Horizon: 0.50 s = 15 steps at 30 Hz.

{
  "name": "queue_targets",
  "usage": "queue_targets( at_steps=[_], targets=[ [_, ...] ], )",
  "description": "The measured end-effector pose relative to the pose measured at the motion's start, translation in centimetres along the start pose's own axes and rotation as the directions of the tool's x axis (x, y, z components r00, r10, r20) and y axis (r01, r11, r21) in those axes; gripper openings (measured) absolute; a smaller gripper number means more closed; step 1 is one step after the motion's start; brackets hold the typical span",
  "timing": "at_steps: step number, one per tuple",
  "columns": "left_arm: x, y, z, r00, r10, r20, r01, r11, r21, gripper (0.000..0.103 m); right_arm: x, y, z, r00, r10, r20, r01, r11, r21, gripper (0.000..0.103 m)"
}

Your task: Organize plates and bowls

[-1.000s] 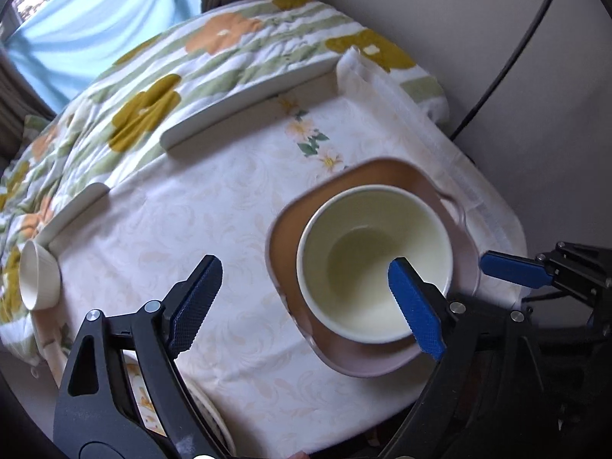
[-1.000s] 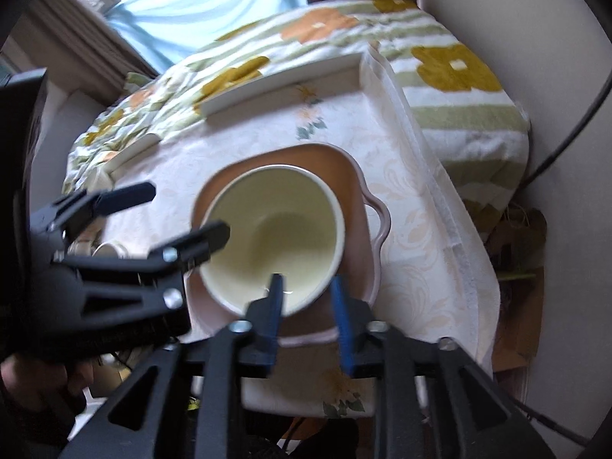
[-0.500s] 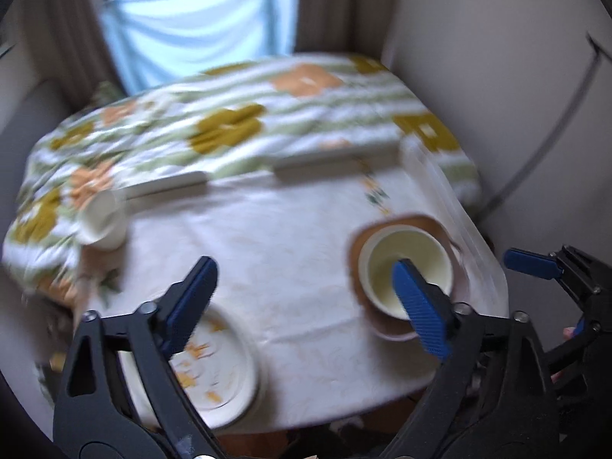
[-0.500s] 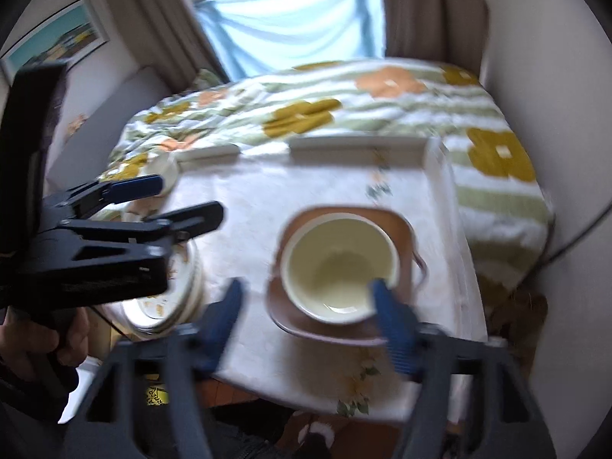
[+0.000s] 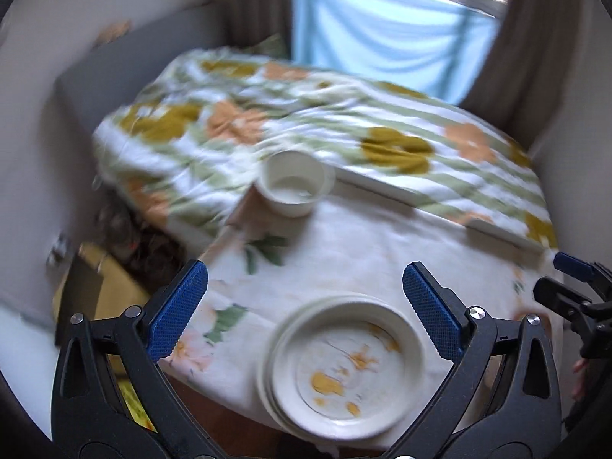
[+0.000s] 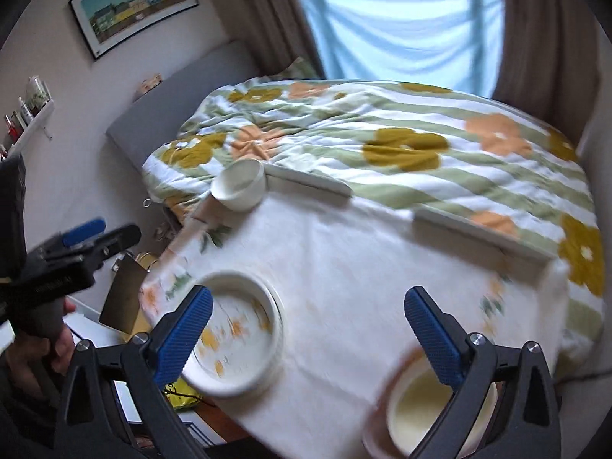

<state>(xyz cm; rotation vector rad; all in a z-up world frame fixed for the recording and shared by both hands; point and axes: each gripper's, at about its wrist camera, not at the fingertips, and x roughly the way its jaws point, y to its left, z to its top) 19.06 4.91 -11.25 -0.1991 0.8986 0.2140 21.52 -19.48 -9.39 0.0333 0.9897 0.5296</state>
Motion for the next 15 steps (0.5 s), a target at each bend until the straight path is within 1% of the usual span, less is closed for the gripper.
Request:
queue_targets(
  at_steps=[1,3,5,8,10,11,12,13,15],
  targets=[
    [1.1,1.2,0.7,1.0,-0.009,-0.012,0.008,0.999,-0.039,0.102,1.7,0.6,1.6,1.0,0.002,-0.02,-0.002,1.0,-0.016,0.1],
    [3.6,3.4,2.2,0.999,-0.017,-0.029,0.013,0.994,-0.106,0.102,3.9,1.2,3.6,0.999,0.005,-0.035,-0.007,0.999,-0.043,0.1],
    [5.8,4.9,3.3,0.999,-0.011,-0.052,0.003,0.989,-0.145,0.102,6.9,2.2,6.1,0.999,-0.002,-0.052,-0.002,0.997,-0.071,0.1],
    [10.0,6.6,4.6,0.996,-0.032,-0.083,0.015,0.98,-0.197,0.1,11.9,2.9,9.0,0.994,0.039,-0.103,-0.048,0.996,-0.081,0.1],
    [13.0,7.3,5.3,0.992,-0.047,-0.116,0.02,0.974,-0.225,0.092,15.3,2.8,10.4,0.987,0.068,-0.147,-0.078,0.995,-0.064,0.1],
    [14.6,7.6,5.5,0.989,-0.052,-0.135,0.019,0.971,-0.237,0.085,17.4,2.8,11.1,0.983,0.074,-0.17,-0.085,0.995,-0.055,0.1],
    [16.4,7.8,5.7,0.985,-0.066,-0.16,0.024,0.968,-0.251,0.079,19.1,2.8,11.5,0.979,0.078,-0.188,-0.088,0.995,-0.048,0.1],
    [18.0,7.9,5.9,0.981,-0.082,-0.178,0.032,0.964,-0.263,0.076,20.6,2.9,11.8,0.975,0.083,-0.205,-0.093,0.995,-0.04,0.1],
    [20.1,8.0,5.9,0.975,-0.099,-0.198,0.041,0.96,-0.276,0.063,23.3,3.1,12.3,0.966,0.1,-0.236,-0.11,0.994,-0.027,0.098]
  ],
)
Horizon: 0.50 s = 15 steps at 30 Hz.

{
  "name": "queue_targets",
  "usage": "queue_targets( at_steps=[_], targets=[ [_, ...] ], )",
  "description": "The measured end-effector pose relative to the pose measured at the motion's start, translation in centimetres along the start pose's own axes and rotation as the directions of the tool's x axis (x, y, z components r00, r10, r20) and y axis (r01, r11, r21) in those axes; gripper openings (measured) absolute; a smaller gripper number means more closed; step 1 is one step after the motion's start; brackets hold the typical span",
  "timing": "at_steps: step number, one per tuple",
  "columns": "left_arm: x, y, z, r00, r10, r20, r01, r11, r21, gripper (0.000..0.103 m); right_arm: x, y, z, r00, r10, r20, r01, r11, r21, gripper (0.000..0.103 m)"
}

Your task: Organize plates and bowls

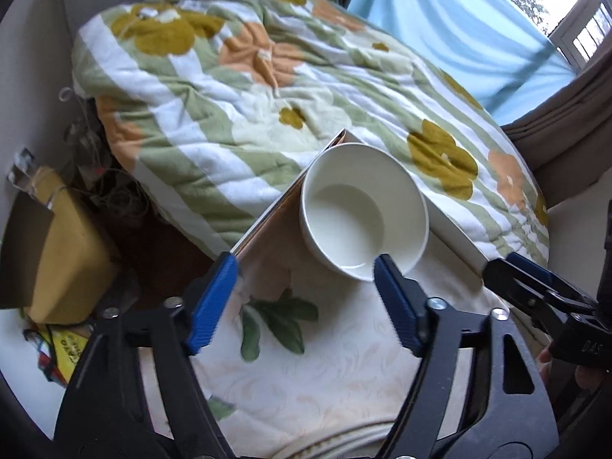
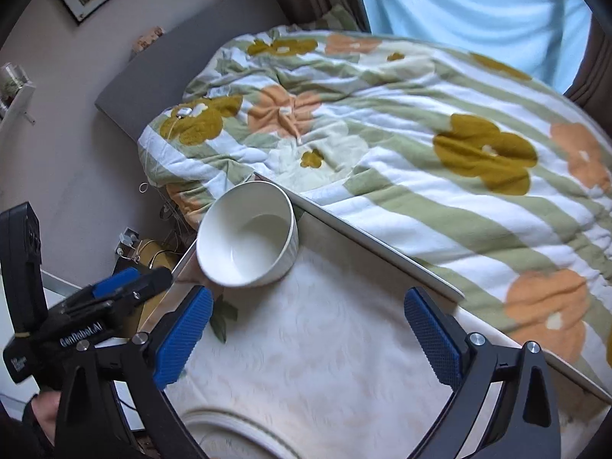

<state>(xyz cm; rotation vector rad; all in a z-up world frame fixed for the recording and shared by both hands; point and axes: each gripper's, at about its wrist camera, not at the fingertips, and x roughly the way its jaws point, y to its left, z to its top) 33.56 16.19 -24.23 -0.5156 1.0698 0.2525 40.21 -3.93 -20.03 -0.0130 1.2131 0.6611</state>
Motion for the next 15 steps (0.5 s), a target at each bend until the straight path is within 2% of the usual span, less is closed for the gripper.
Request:
queue_targets(
  at_steps=[3,4,6,11,12,15],
  targets=[
    [2.8,0.0,0.7,0.999,-0.009,-0.035,0.009,1.0,0.002,0.05,3.3,0.2,1.1,0.999,0.008,-0.047,-0.008,1.0,-0.008,0.075],
    [3.6,0.0,0.8,0.999,-0.009,-0.05,0.009,1.0,0.002,0.048,4.3,0.3,1.5,0.998,0.009,-0.058,-0.01,1.0,-0.005,0.072],
    [4.7,0.0,1.0,0.998,-0.007,-0.07,0.007,1.0,0.002,0.039,5.6,0.2,1.9,0.997,0.025,-0.073,-0.025,1.0,-0.003,0.063],
    [6.1,-0.4,1.6,0.997,-0.015,-0.072,0.016,1.0,0.016,0.023,8.0,0.7,2.4,0.993,0.037,-0.108,-0.04,0.999,-0.026,0.042],
    [6.2,-0.5,1.6,0.997,-0.014,-0.071,0.016,1.0,0.023,0.021,8.4,0.8,2.6,0.993,0.041,-0.112,-0.045,0.999,-0.03,0.033],
    [6.6,-0.8,1.8,0.998,-0.002,-0.068,0.005,0.999,0.041,0.02,9.1,0.9,2.6,0.992,0.045,-0.122,-0.05,0.998,-0.041,0.022]
  ],
)
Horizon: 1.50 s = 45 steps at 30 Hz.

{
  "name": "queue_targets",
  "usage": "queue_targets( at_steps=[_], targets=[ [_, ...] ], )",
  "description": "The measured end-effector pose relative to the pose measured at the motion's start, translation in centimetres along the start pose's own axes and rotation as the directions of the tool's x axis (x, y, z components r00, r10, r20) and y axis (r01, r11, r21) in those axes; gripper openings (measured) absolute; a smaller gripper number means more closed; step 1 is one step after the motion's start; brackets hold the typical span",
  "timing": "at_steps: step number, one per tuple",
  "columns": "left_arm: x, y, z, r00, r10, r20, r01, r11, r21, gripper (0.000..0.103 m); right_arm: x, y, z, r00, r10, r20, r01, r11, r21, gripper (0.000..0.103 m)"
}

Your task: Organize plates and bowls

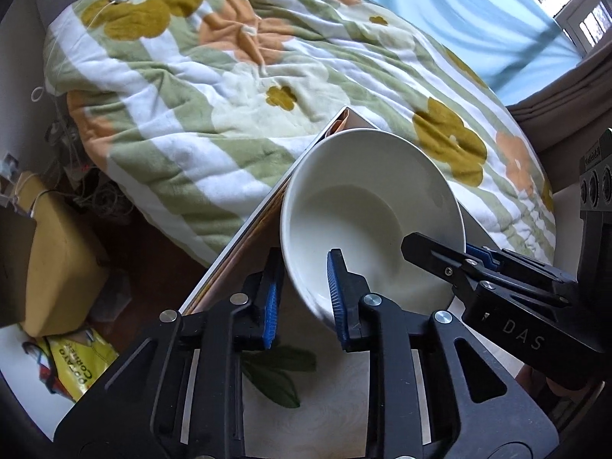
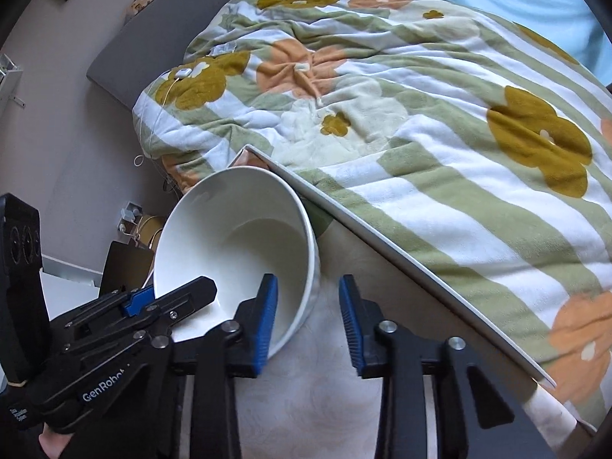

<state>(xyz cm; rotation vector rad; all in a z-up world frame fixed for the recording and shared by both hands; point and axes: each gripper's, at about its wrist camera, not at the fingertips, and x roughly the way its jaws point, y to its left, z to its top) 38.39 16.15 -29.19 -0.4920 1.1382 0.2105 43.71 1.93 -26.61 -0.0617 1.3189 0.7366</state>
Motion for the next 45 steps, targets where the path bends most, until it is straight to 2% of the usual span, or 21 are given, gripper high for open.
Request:
queue_targets(
  at_steps=[1,12,18,22,27,33,38,45],
  targets=[
    [0.0,0.1,0.0,1.0,-0.002,0.0,0.002,1.0,-0.001,0.02,0.1,0.0,0.0,1.0,0.019,0.004,-0.019,1.0,0.004,0.018],
    [-1.3,-0.8,0.1,1.0,0.011,0.018,-0.012,0.999,0.041,0.02,-1.0,0.6,-0.2,0.999,0.01,0.041,-0.009,1.0,-0.001,0.018],
    [-5.7,-2.9,-1.0,0.996,0.012,0.083,-0.021,0.995,0.1,0.02,-4.5,1.1,-1.6,0.994,0.017,0.106,-0.019,1.0,0.014,0.018],
    [-10.0,-5.5,-2.9,0.991,-0.003,0.136,-0.017,0.989,0.148,0.02,-8.7,1.6,-3.7,0.985,0.017,0.17,-0.021,1.0,0.022,0.018],
    [-14.7,-9.8,-6.6,0.984,-0.042,0.171,0.002,0.973,0.229,0.02,-14.9,1.2,-7.9,0.971,-0.013,0.241,-0.003,0.998,0.063,0.018],
    [-19.4,-16.5,-13.8,0.978,-0.114,0.177,0.049,0.94,0.339,0.02,-22.3,-0.6,-15.5,0.948,-0.076,0.309,0.033,0.989,0.144,0.018],
    [-21.2,-21.9,-20.2,0.975,-0.173,0.141,0.099,0.902,0.421,0.02,-27.5,-3.1,-23.2,0.928,-0.147,0.341,0.068,0.97,0.232,0.018],
    [-20.9,-28.1,-28.9,0.969,-0.245,0.008,0.209,0.843,0.496,0.02,-31.8,-6.9,-32.6,0.916,-0.246,0.317,0.128,0.928,0.35,0.018]
  ],
)
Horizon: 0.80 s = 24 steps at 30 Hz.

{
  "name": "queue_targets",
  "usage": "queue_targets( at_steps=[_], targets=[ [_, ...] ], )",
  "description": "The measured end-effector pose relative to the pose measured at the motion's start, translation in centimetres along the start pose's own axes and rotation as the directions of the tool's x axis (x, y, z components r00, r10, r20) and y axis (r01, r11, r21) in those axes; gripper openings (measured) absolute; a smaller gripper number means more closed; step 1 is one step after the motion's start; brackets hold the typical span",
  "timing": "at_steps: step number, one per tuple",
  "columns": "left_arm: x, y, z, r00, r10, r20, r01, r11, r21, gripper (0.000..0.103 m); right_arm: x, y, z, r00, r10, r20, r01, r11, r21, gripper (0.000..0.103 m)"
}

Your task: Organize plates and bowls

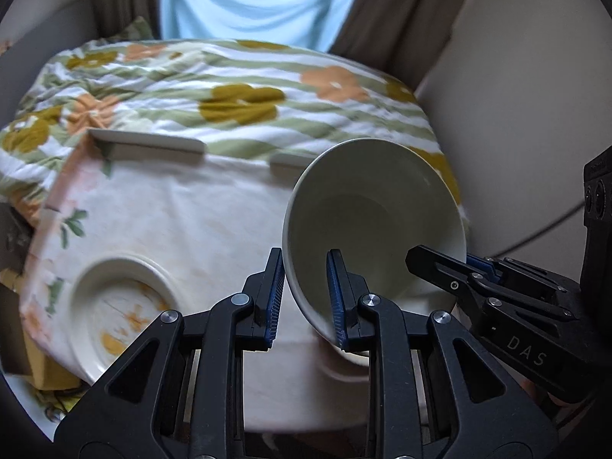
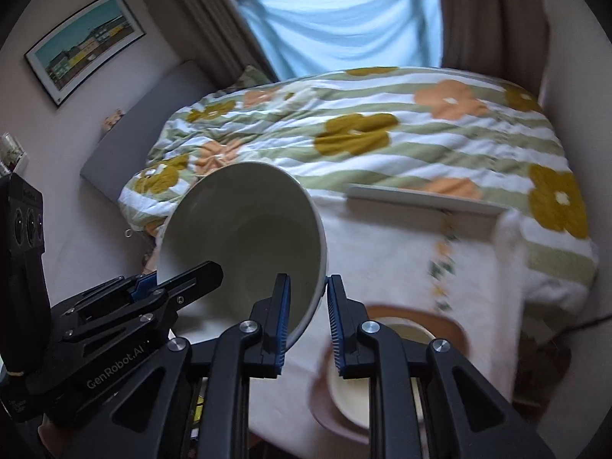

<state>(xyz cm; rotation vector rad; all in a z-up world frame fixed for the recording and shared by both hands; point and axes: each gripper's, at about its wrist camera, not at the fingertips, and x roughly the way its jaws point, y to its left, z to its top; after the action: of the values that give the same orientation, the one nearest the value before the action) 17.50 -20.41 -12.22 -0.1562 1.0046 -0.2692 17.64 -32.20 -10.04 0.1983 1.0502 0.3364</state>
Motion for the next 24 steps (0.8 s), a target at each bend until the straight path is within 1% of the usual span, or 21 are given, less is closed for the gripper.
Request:
queue_targets(
  at_steps=[3,5,8,11,24],
  targets=[
    [1.4,-2.8,-1.5,0.998,-0.03,-0.055,0.032,0.999,0.027,0.02,-1.1,-2.9,-2.3,0.999,-0.04,-0.02,0.041,0.998,0.049,0.018],
    [2.6,-4.3,-2.5,0.994,-0.046,-0.098,0.051,0.998,0.042,0.02,-1.0,-4.3,-3.5,0.998,-0.058,-0.038,0.061,0.995,0.078,0.018],
    [4.2,-5.2,-3.4,0.988,-0.041,-0.147,0.05,0.997,0.064,0.02,-0.4,-6.3,-5.1,0.996,-0.06,-0.067,0.068,0.989,0.132,0.018],
    [5.5,-5.5,-4.1,0.981,-0.029,-0.192,0.044,0.996,0.075,0.02,0.6,-7.4,-6.1,0.994,-0.063,-0.093,0.077,0.986,0.15,0.018],
    [9.2,-4.7,-4.6,0.97,0.074,-0.229,-0.044,0.99,0.132,0.02,3.1,-7.4,-8.3,0.988,-0.092,-0.12,0.102,0.992,0.074,0.018]
  ],
)
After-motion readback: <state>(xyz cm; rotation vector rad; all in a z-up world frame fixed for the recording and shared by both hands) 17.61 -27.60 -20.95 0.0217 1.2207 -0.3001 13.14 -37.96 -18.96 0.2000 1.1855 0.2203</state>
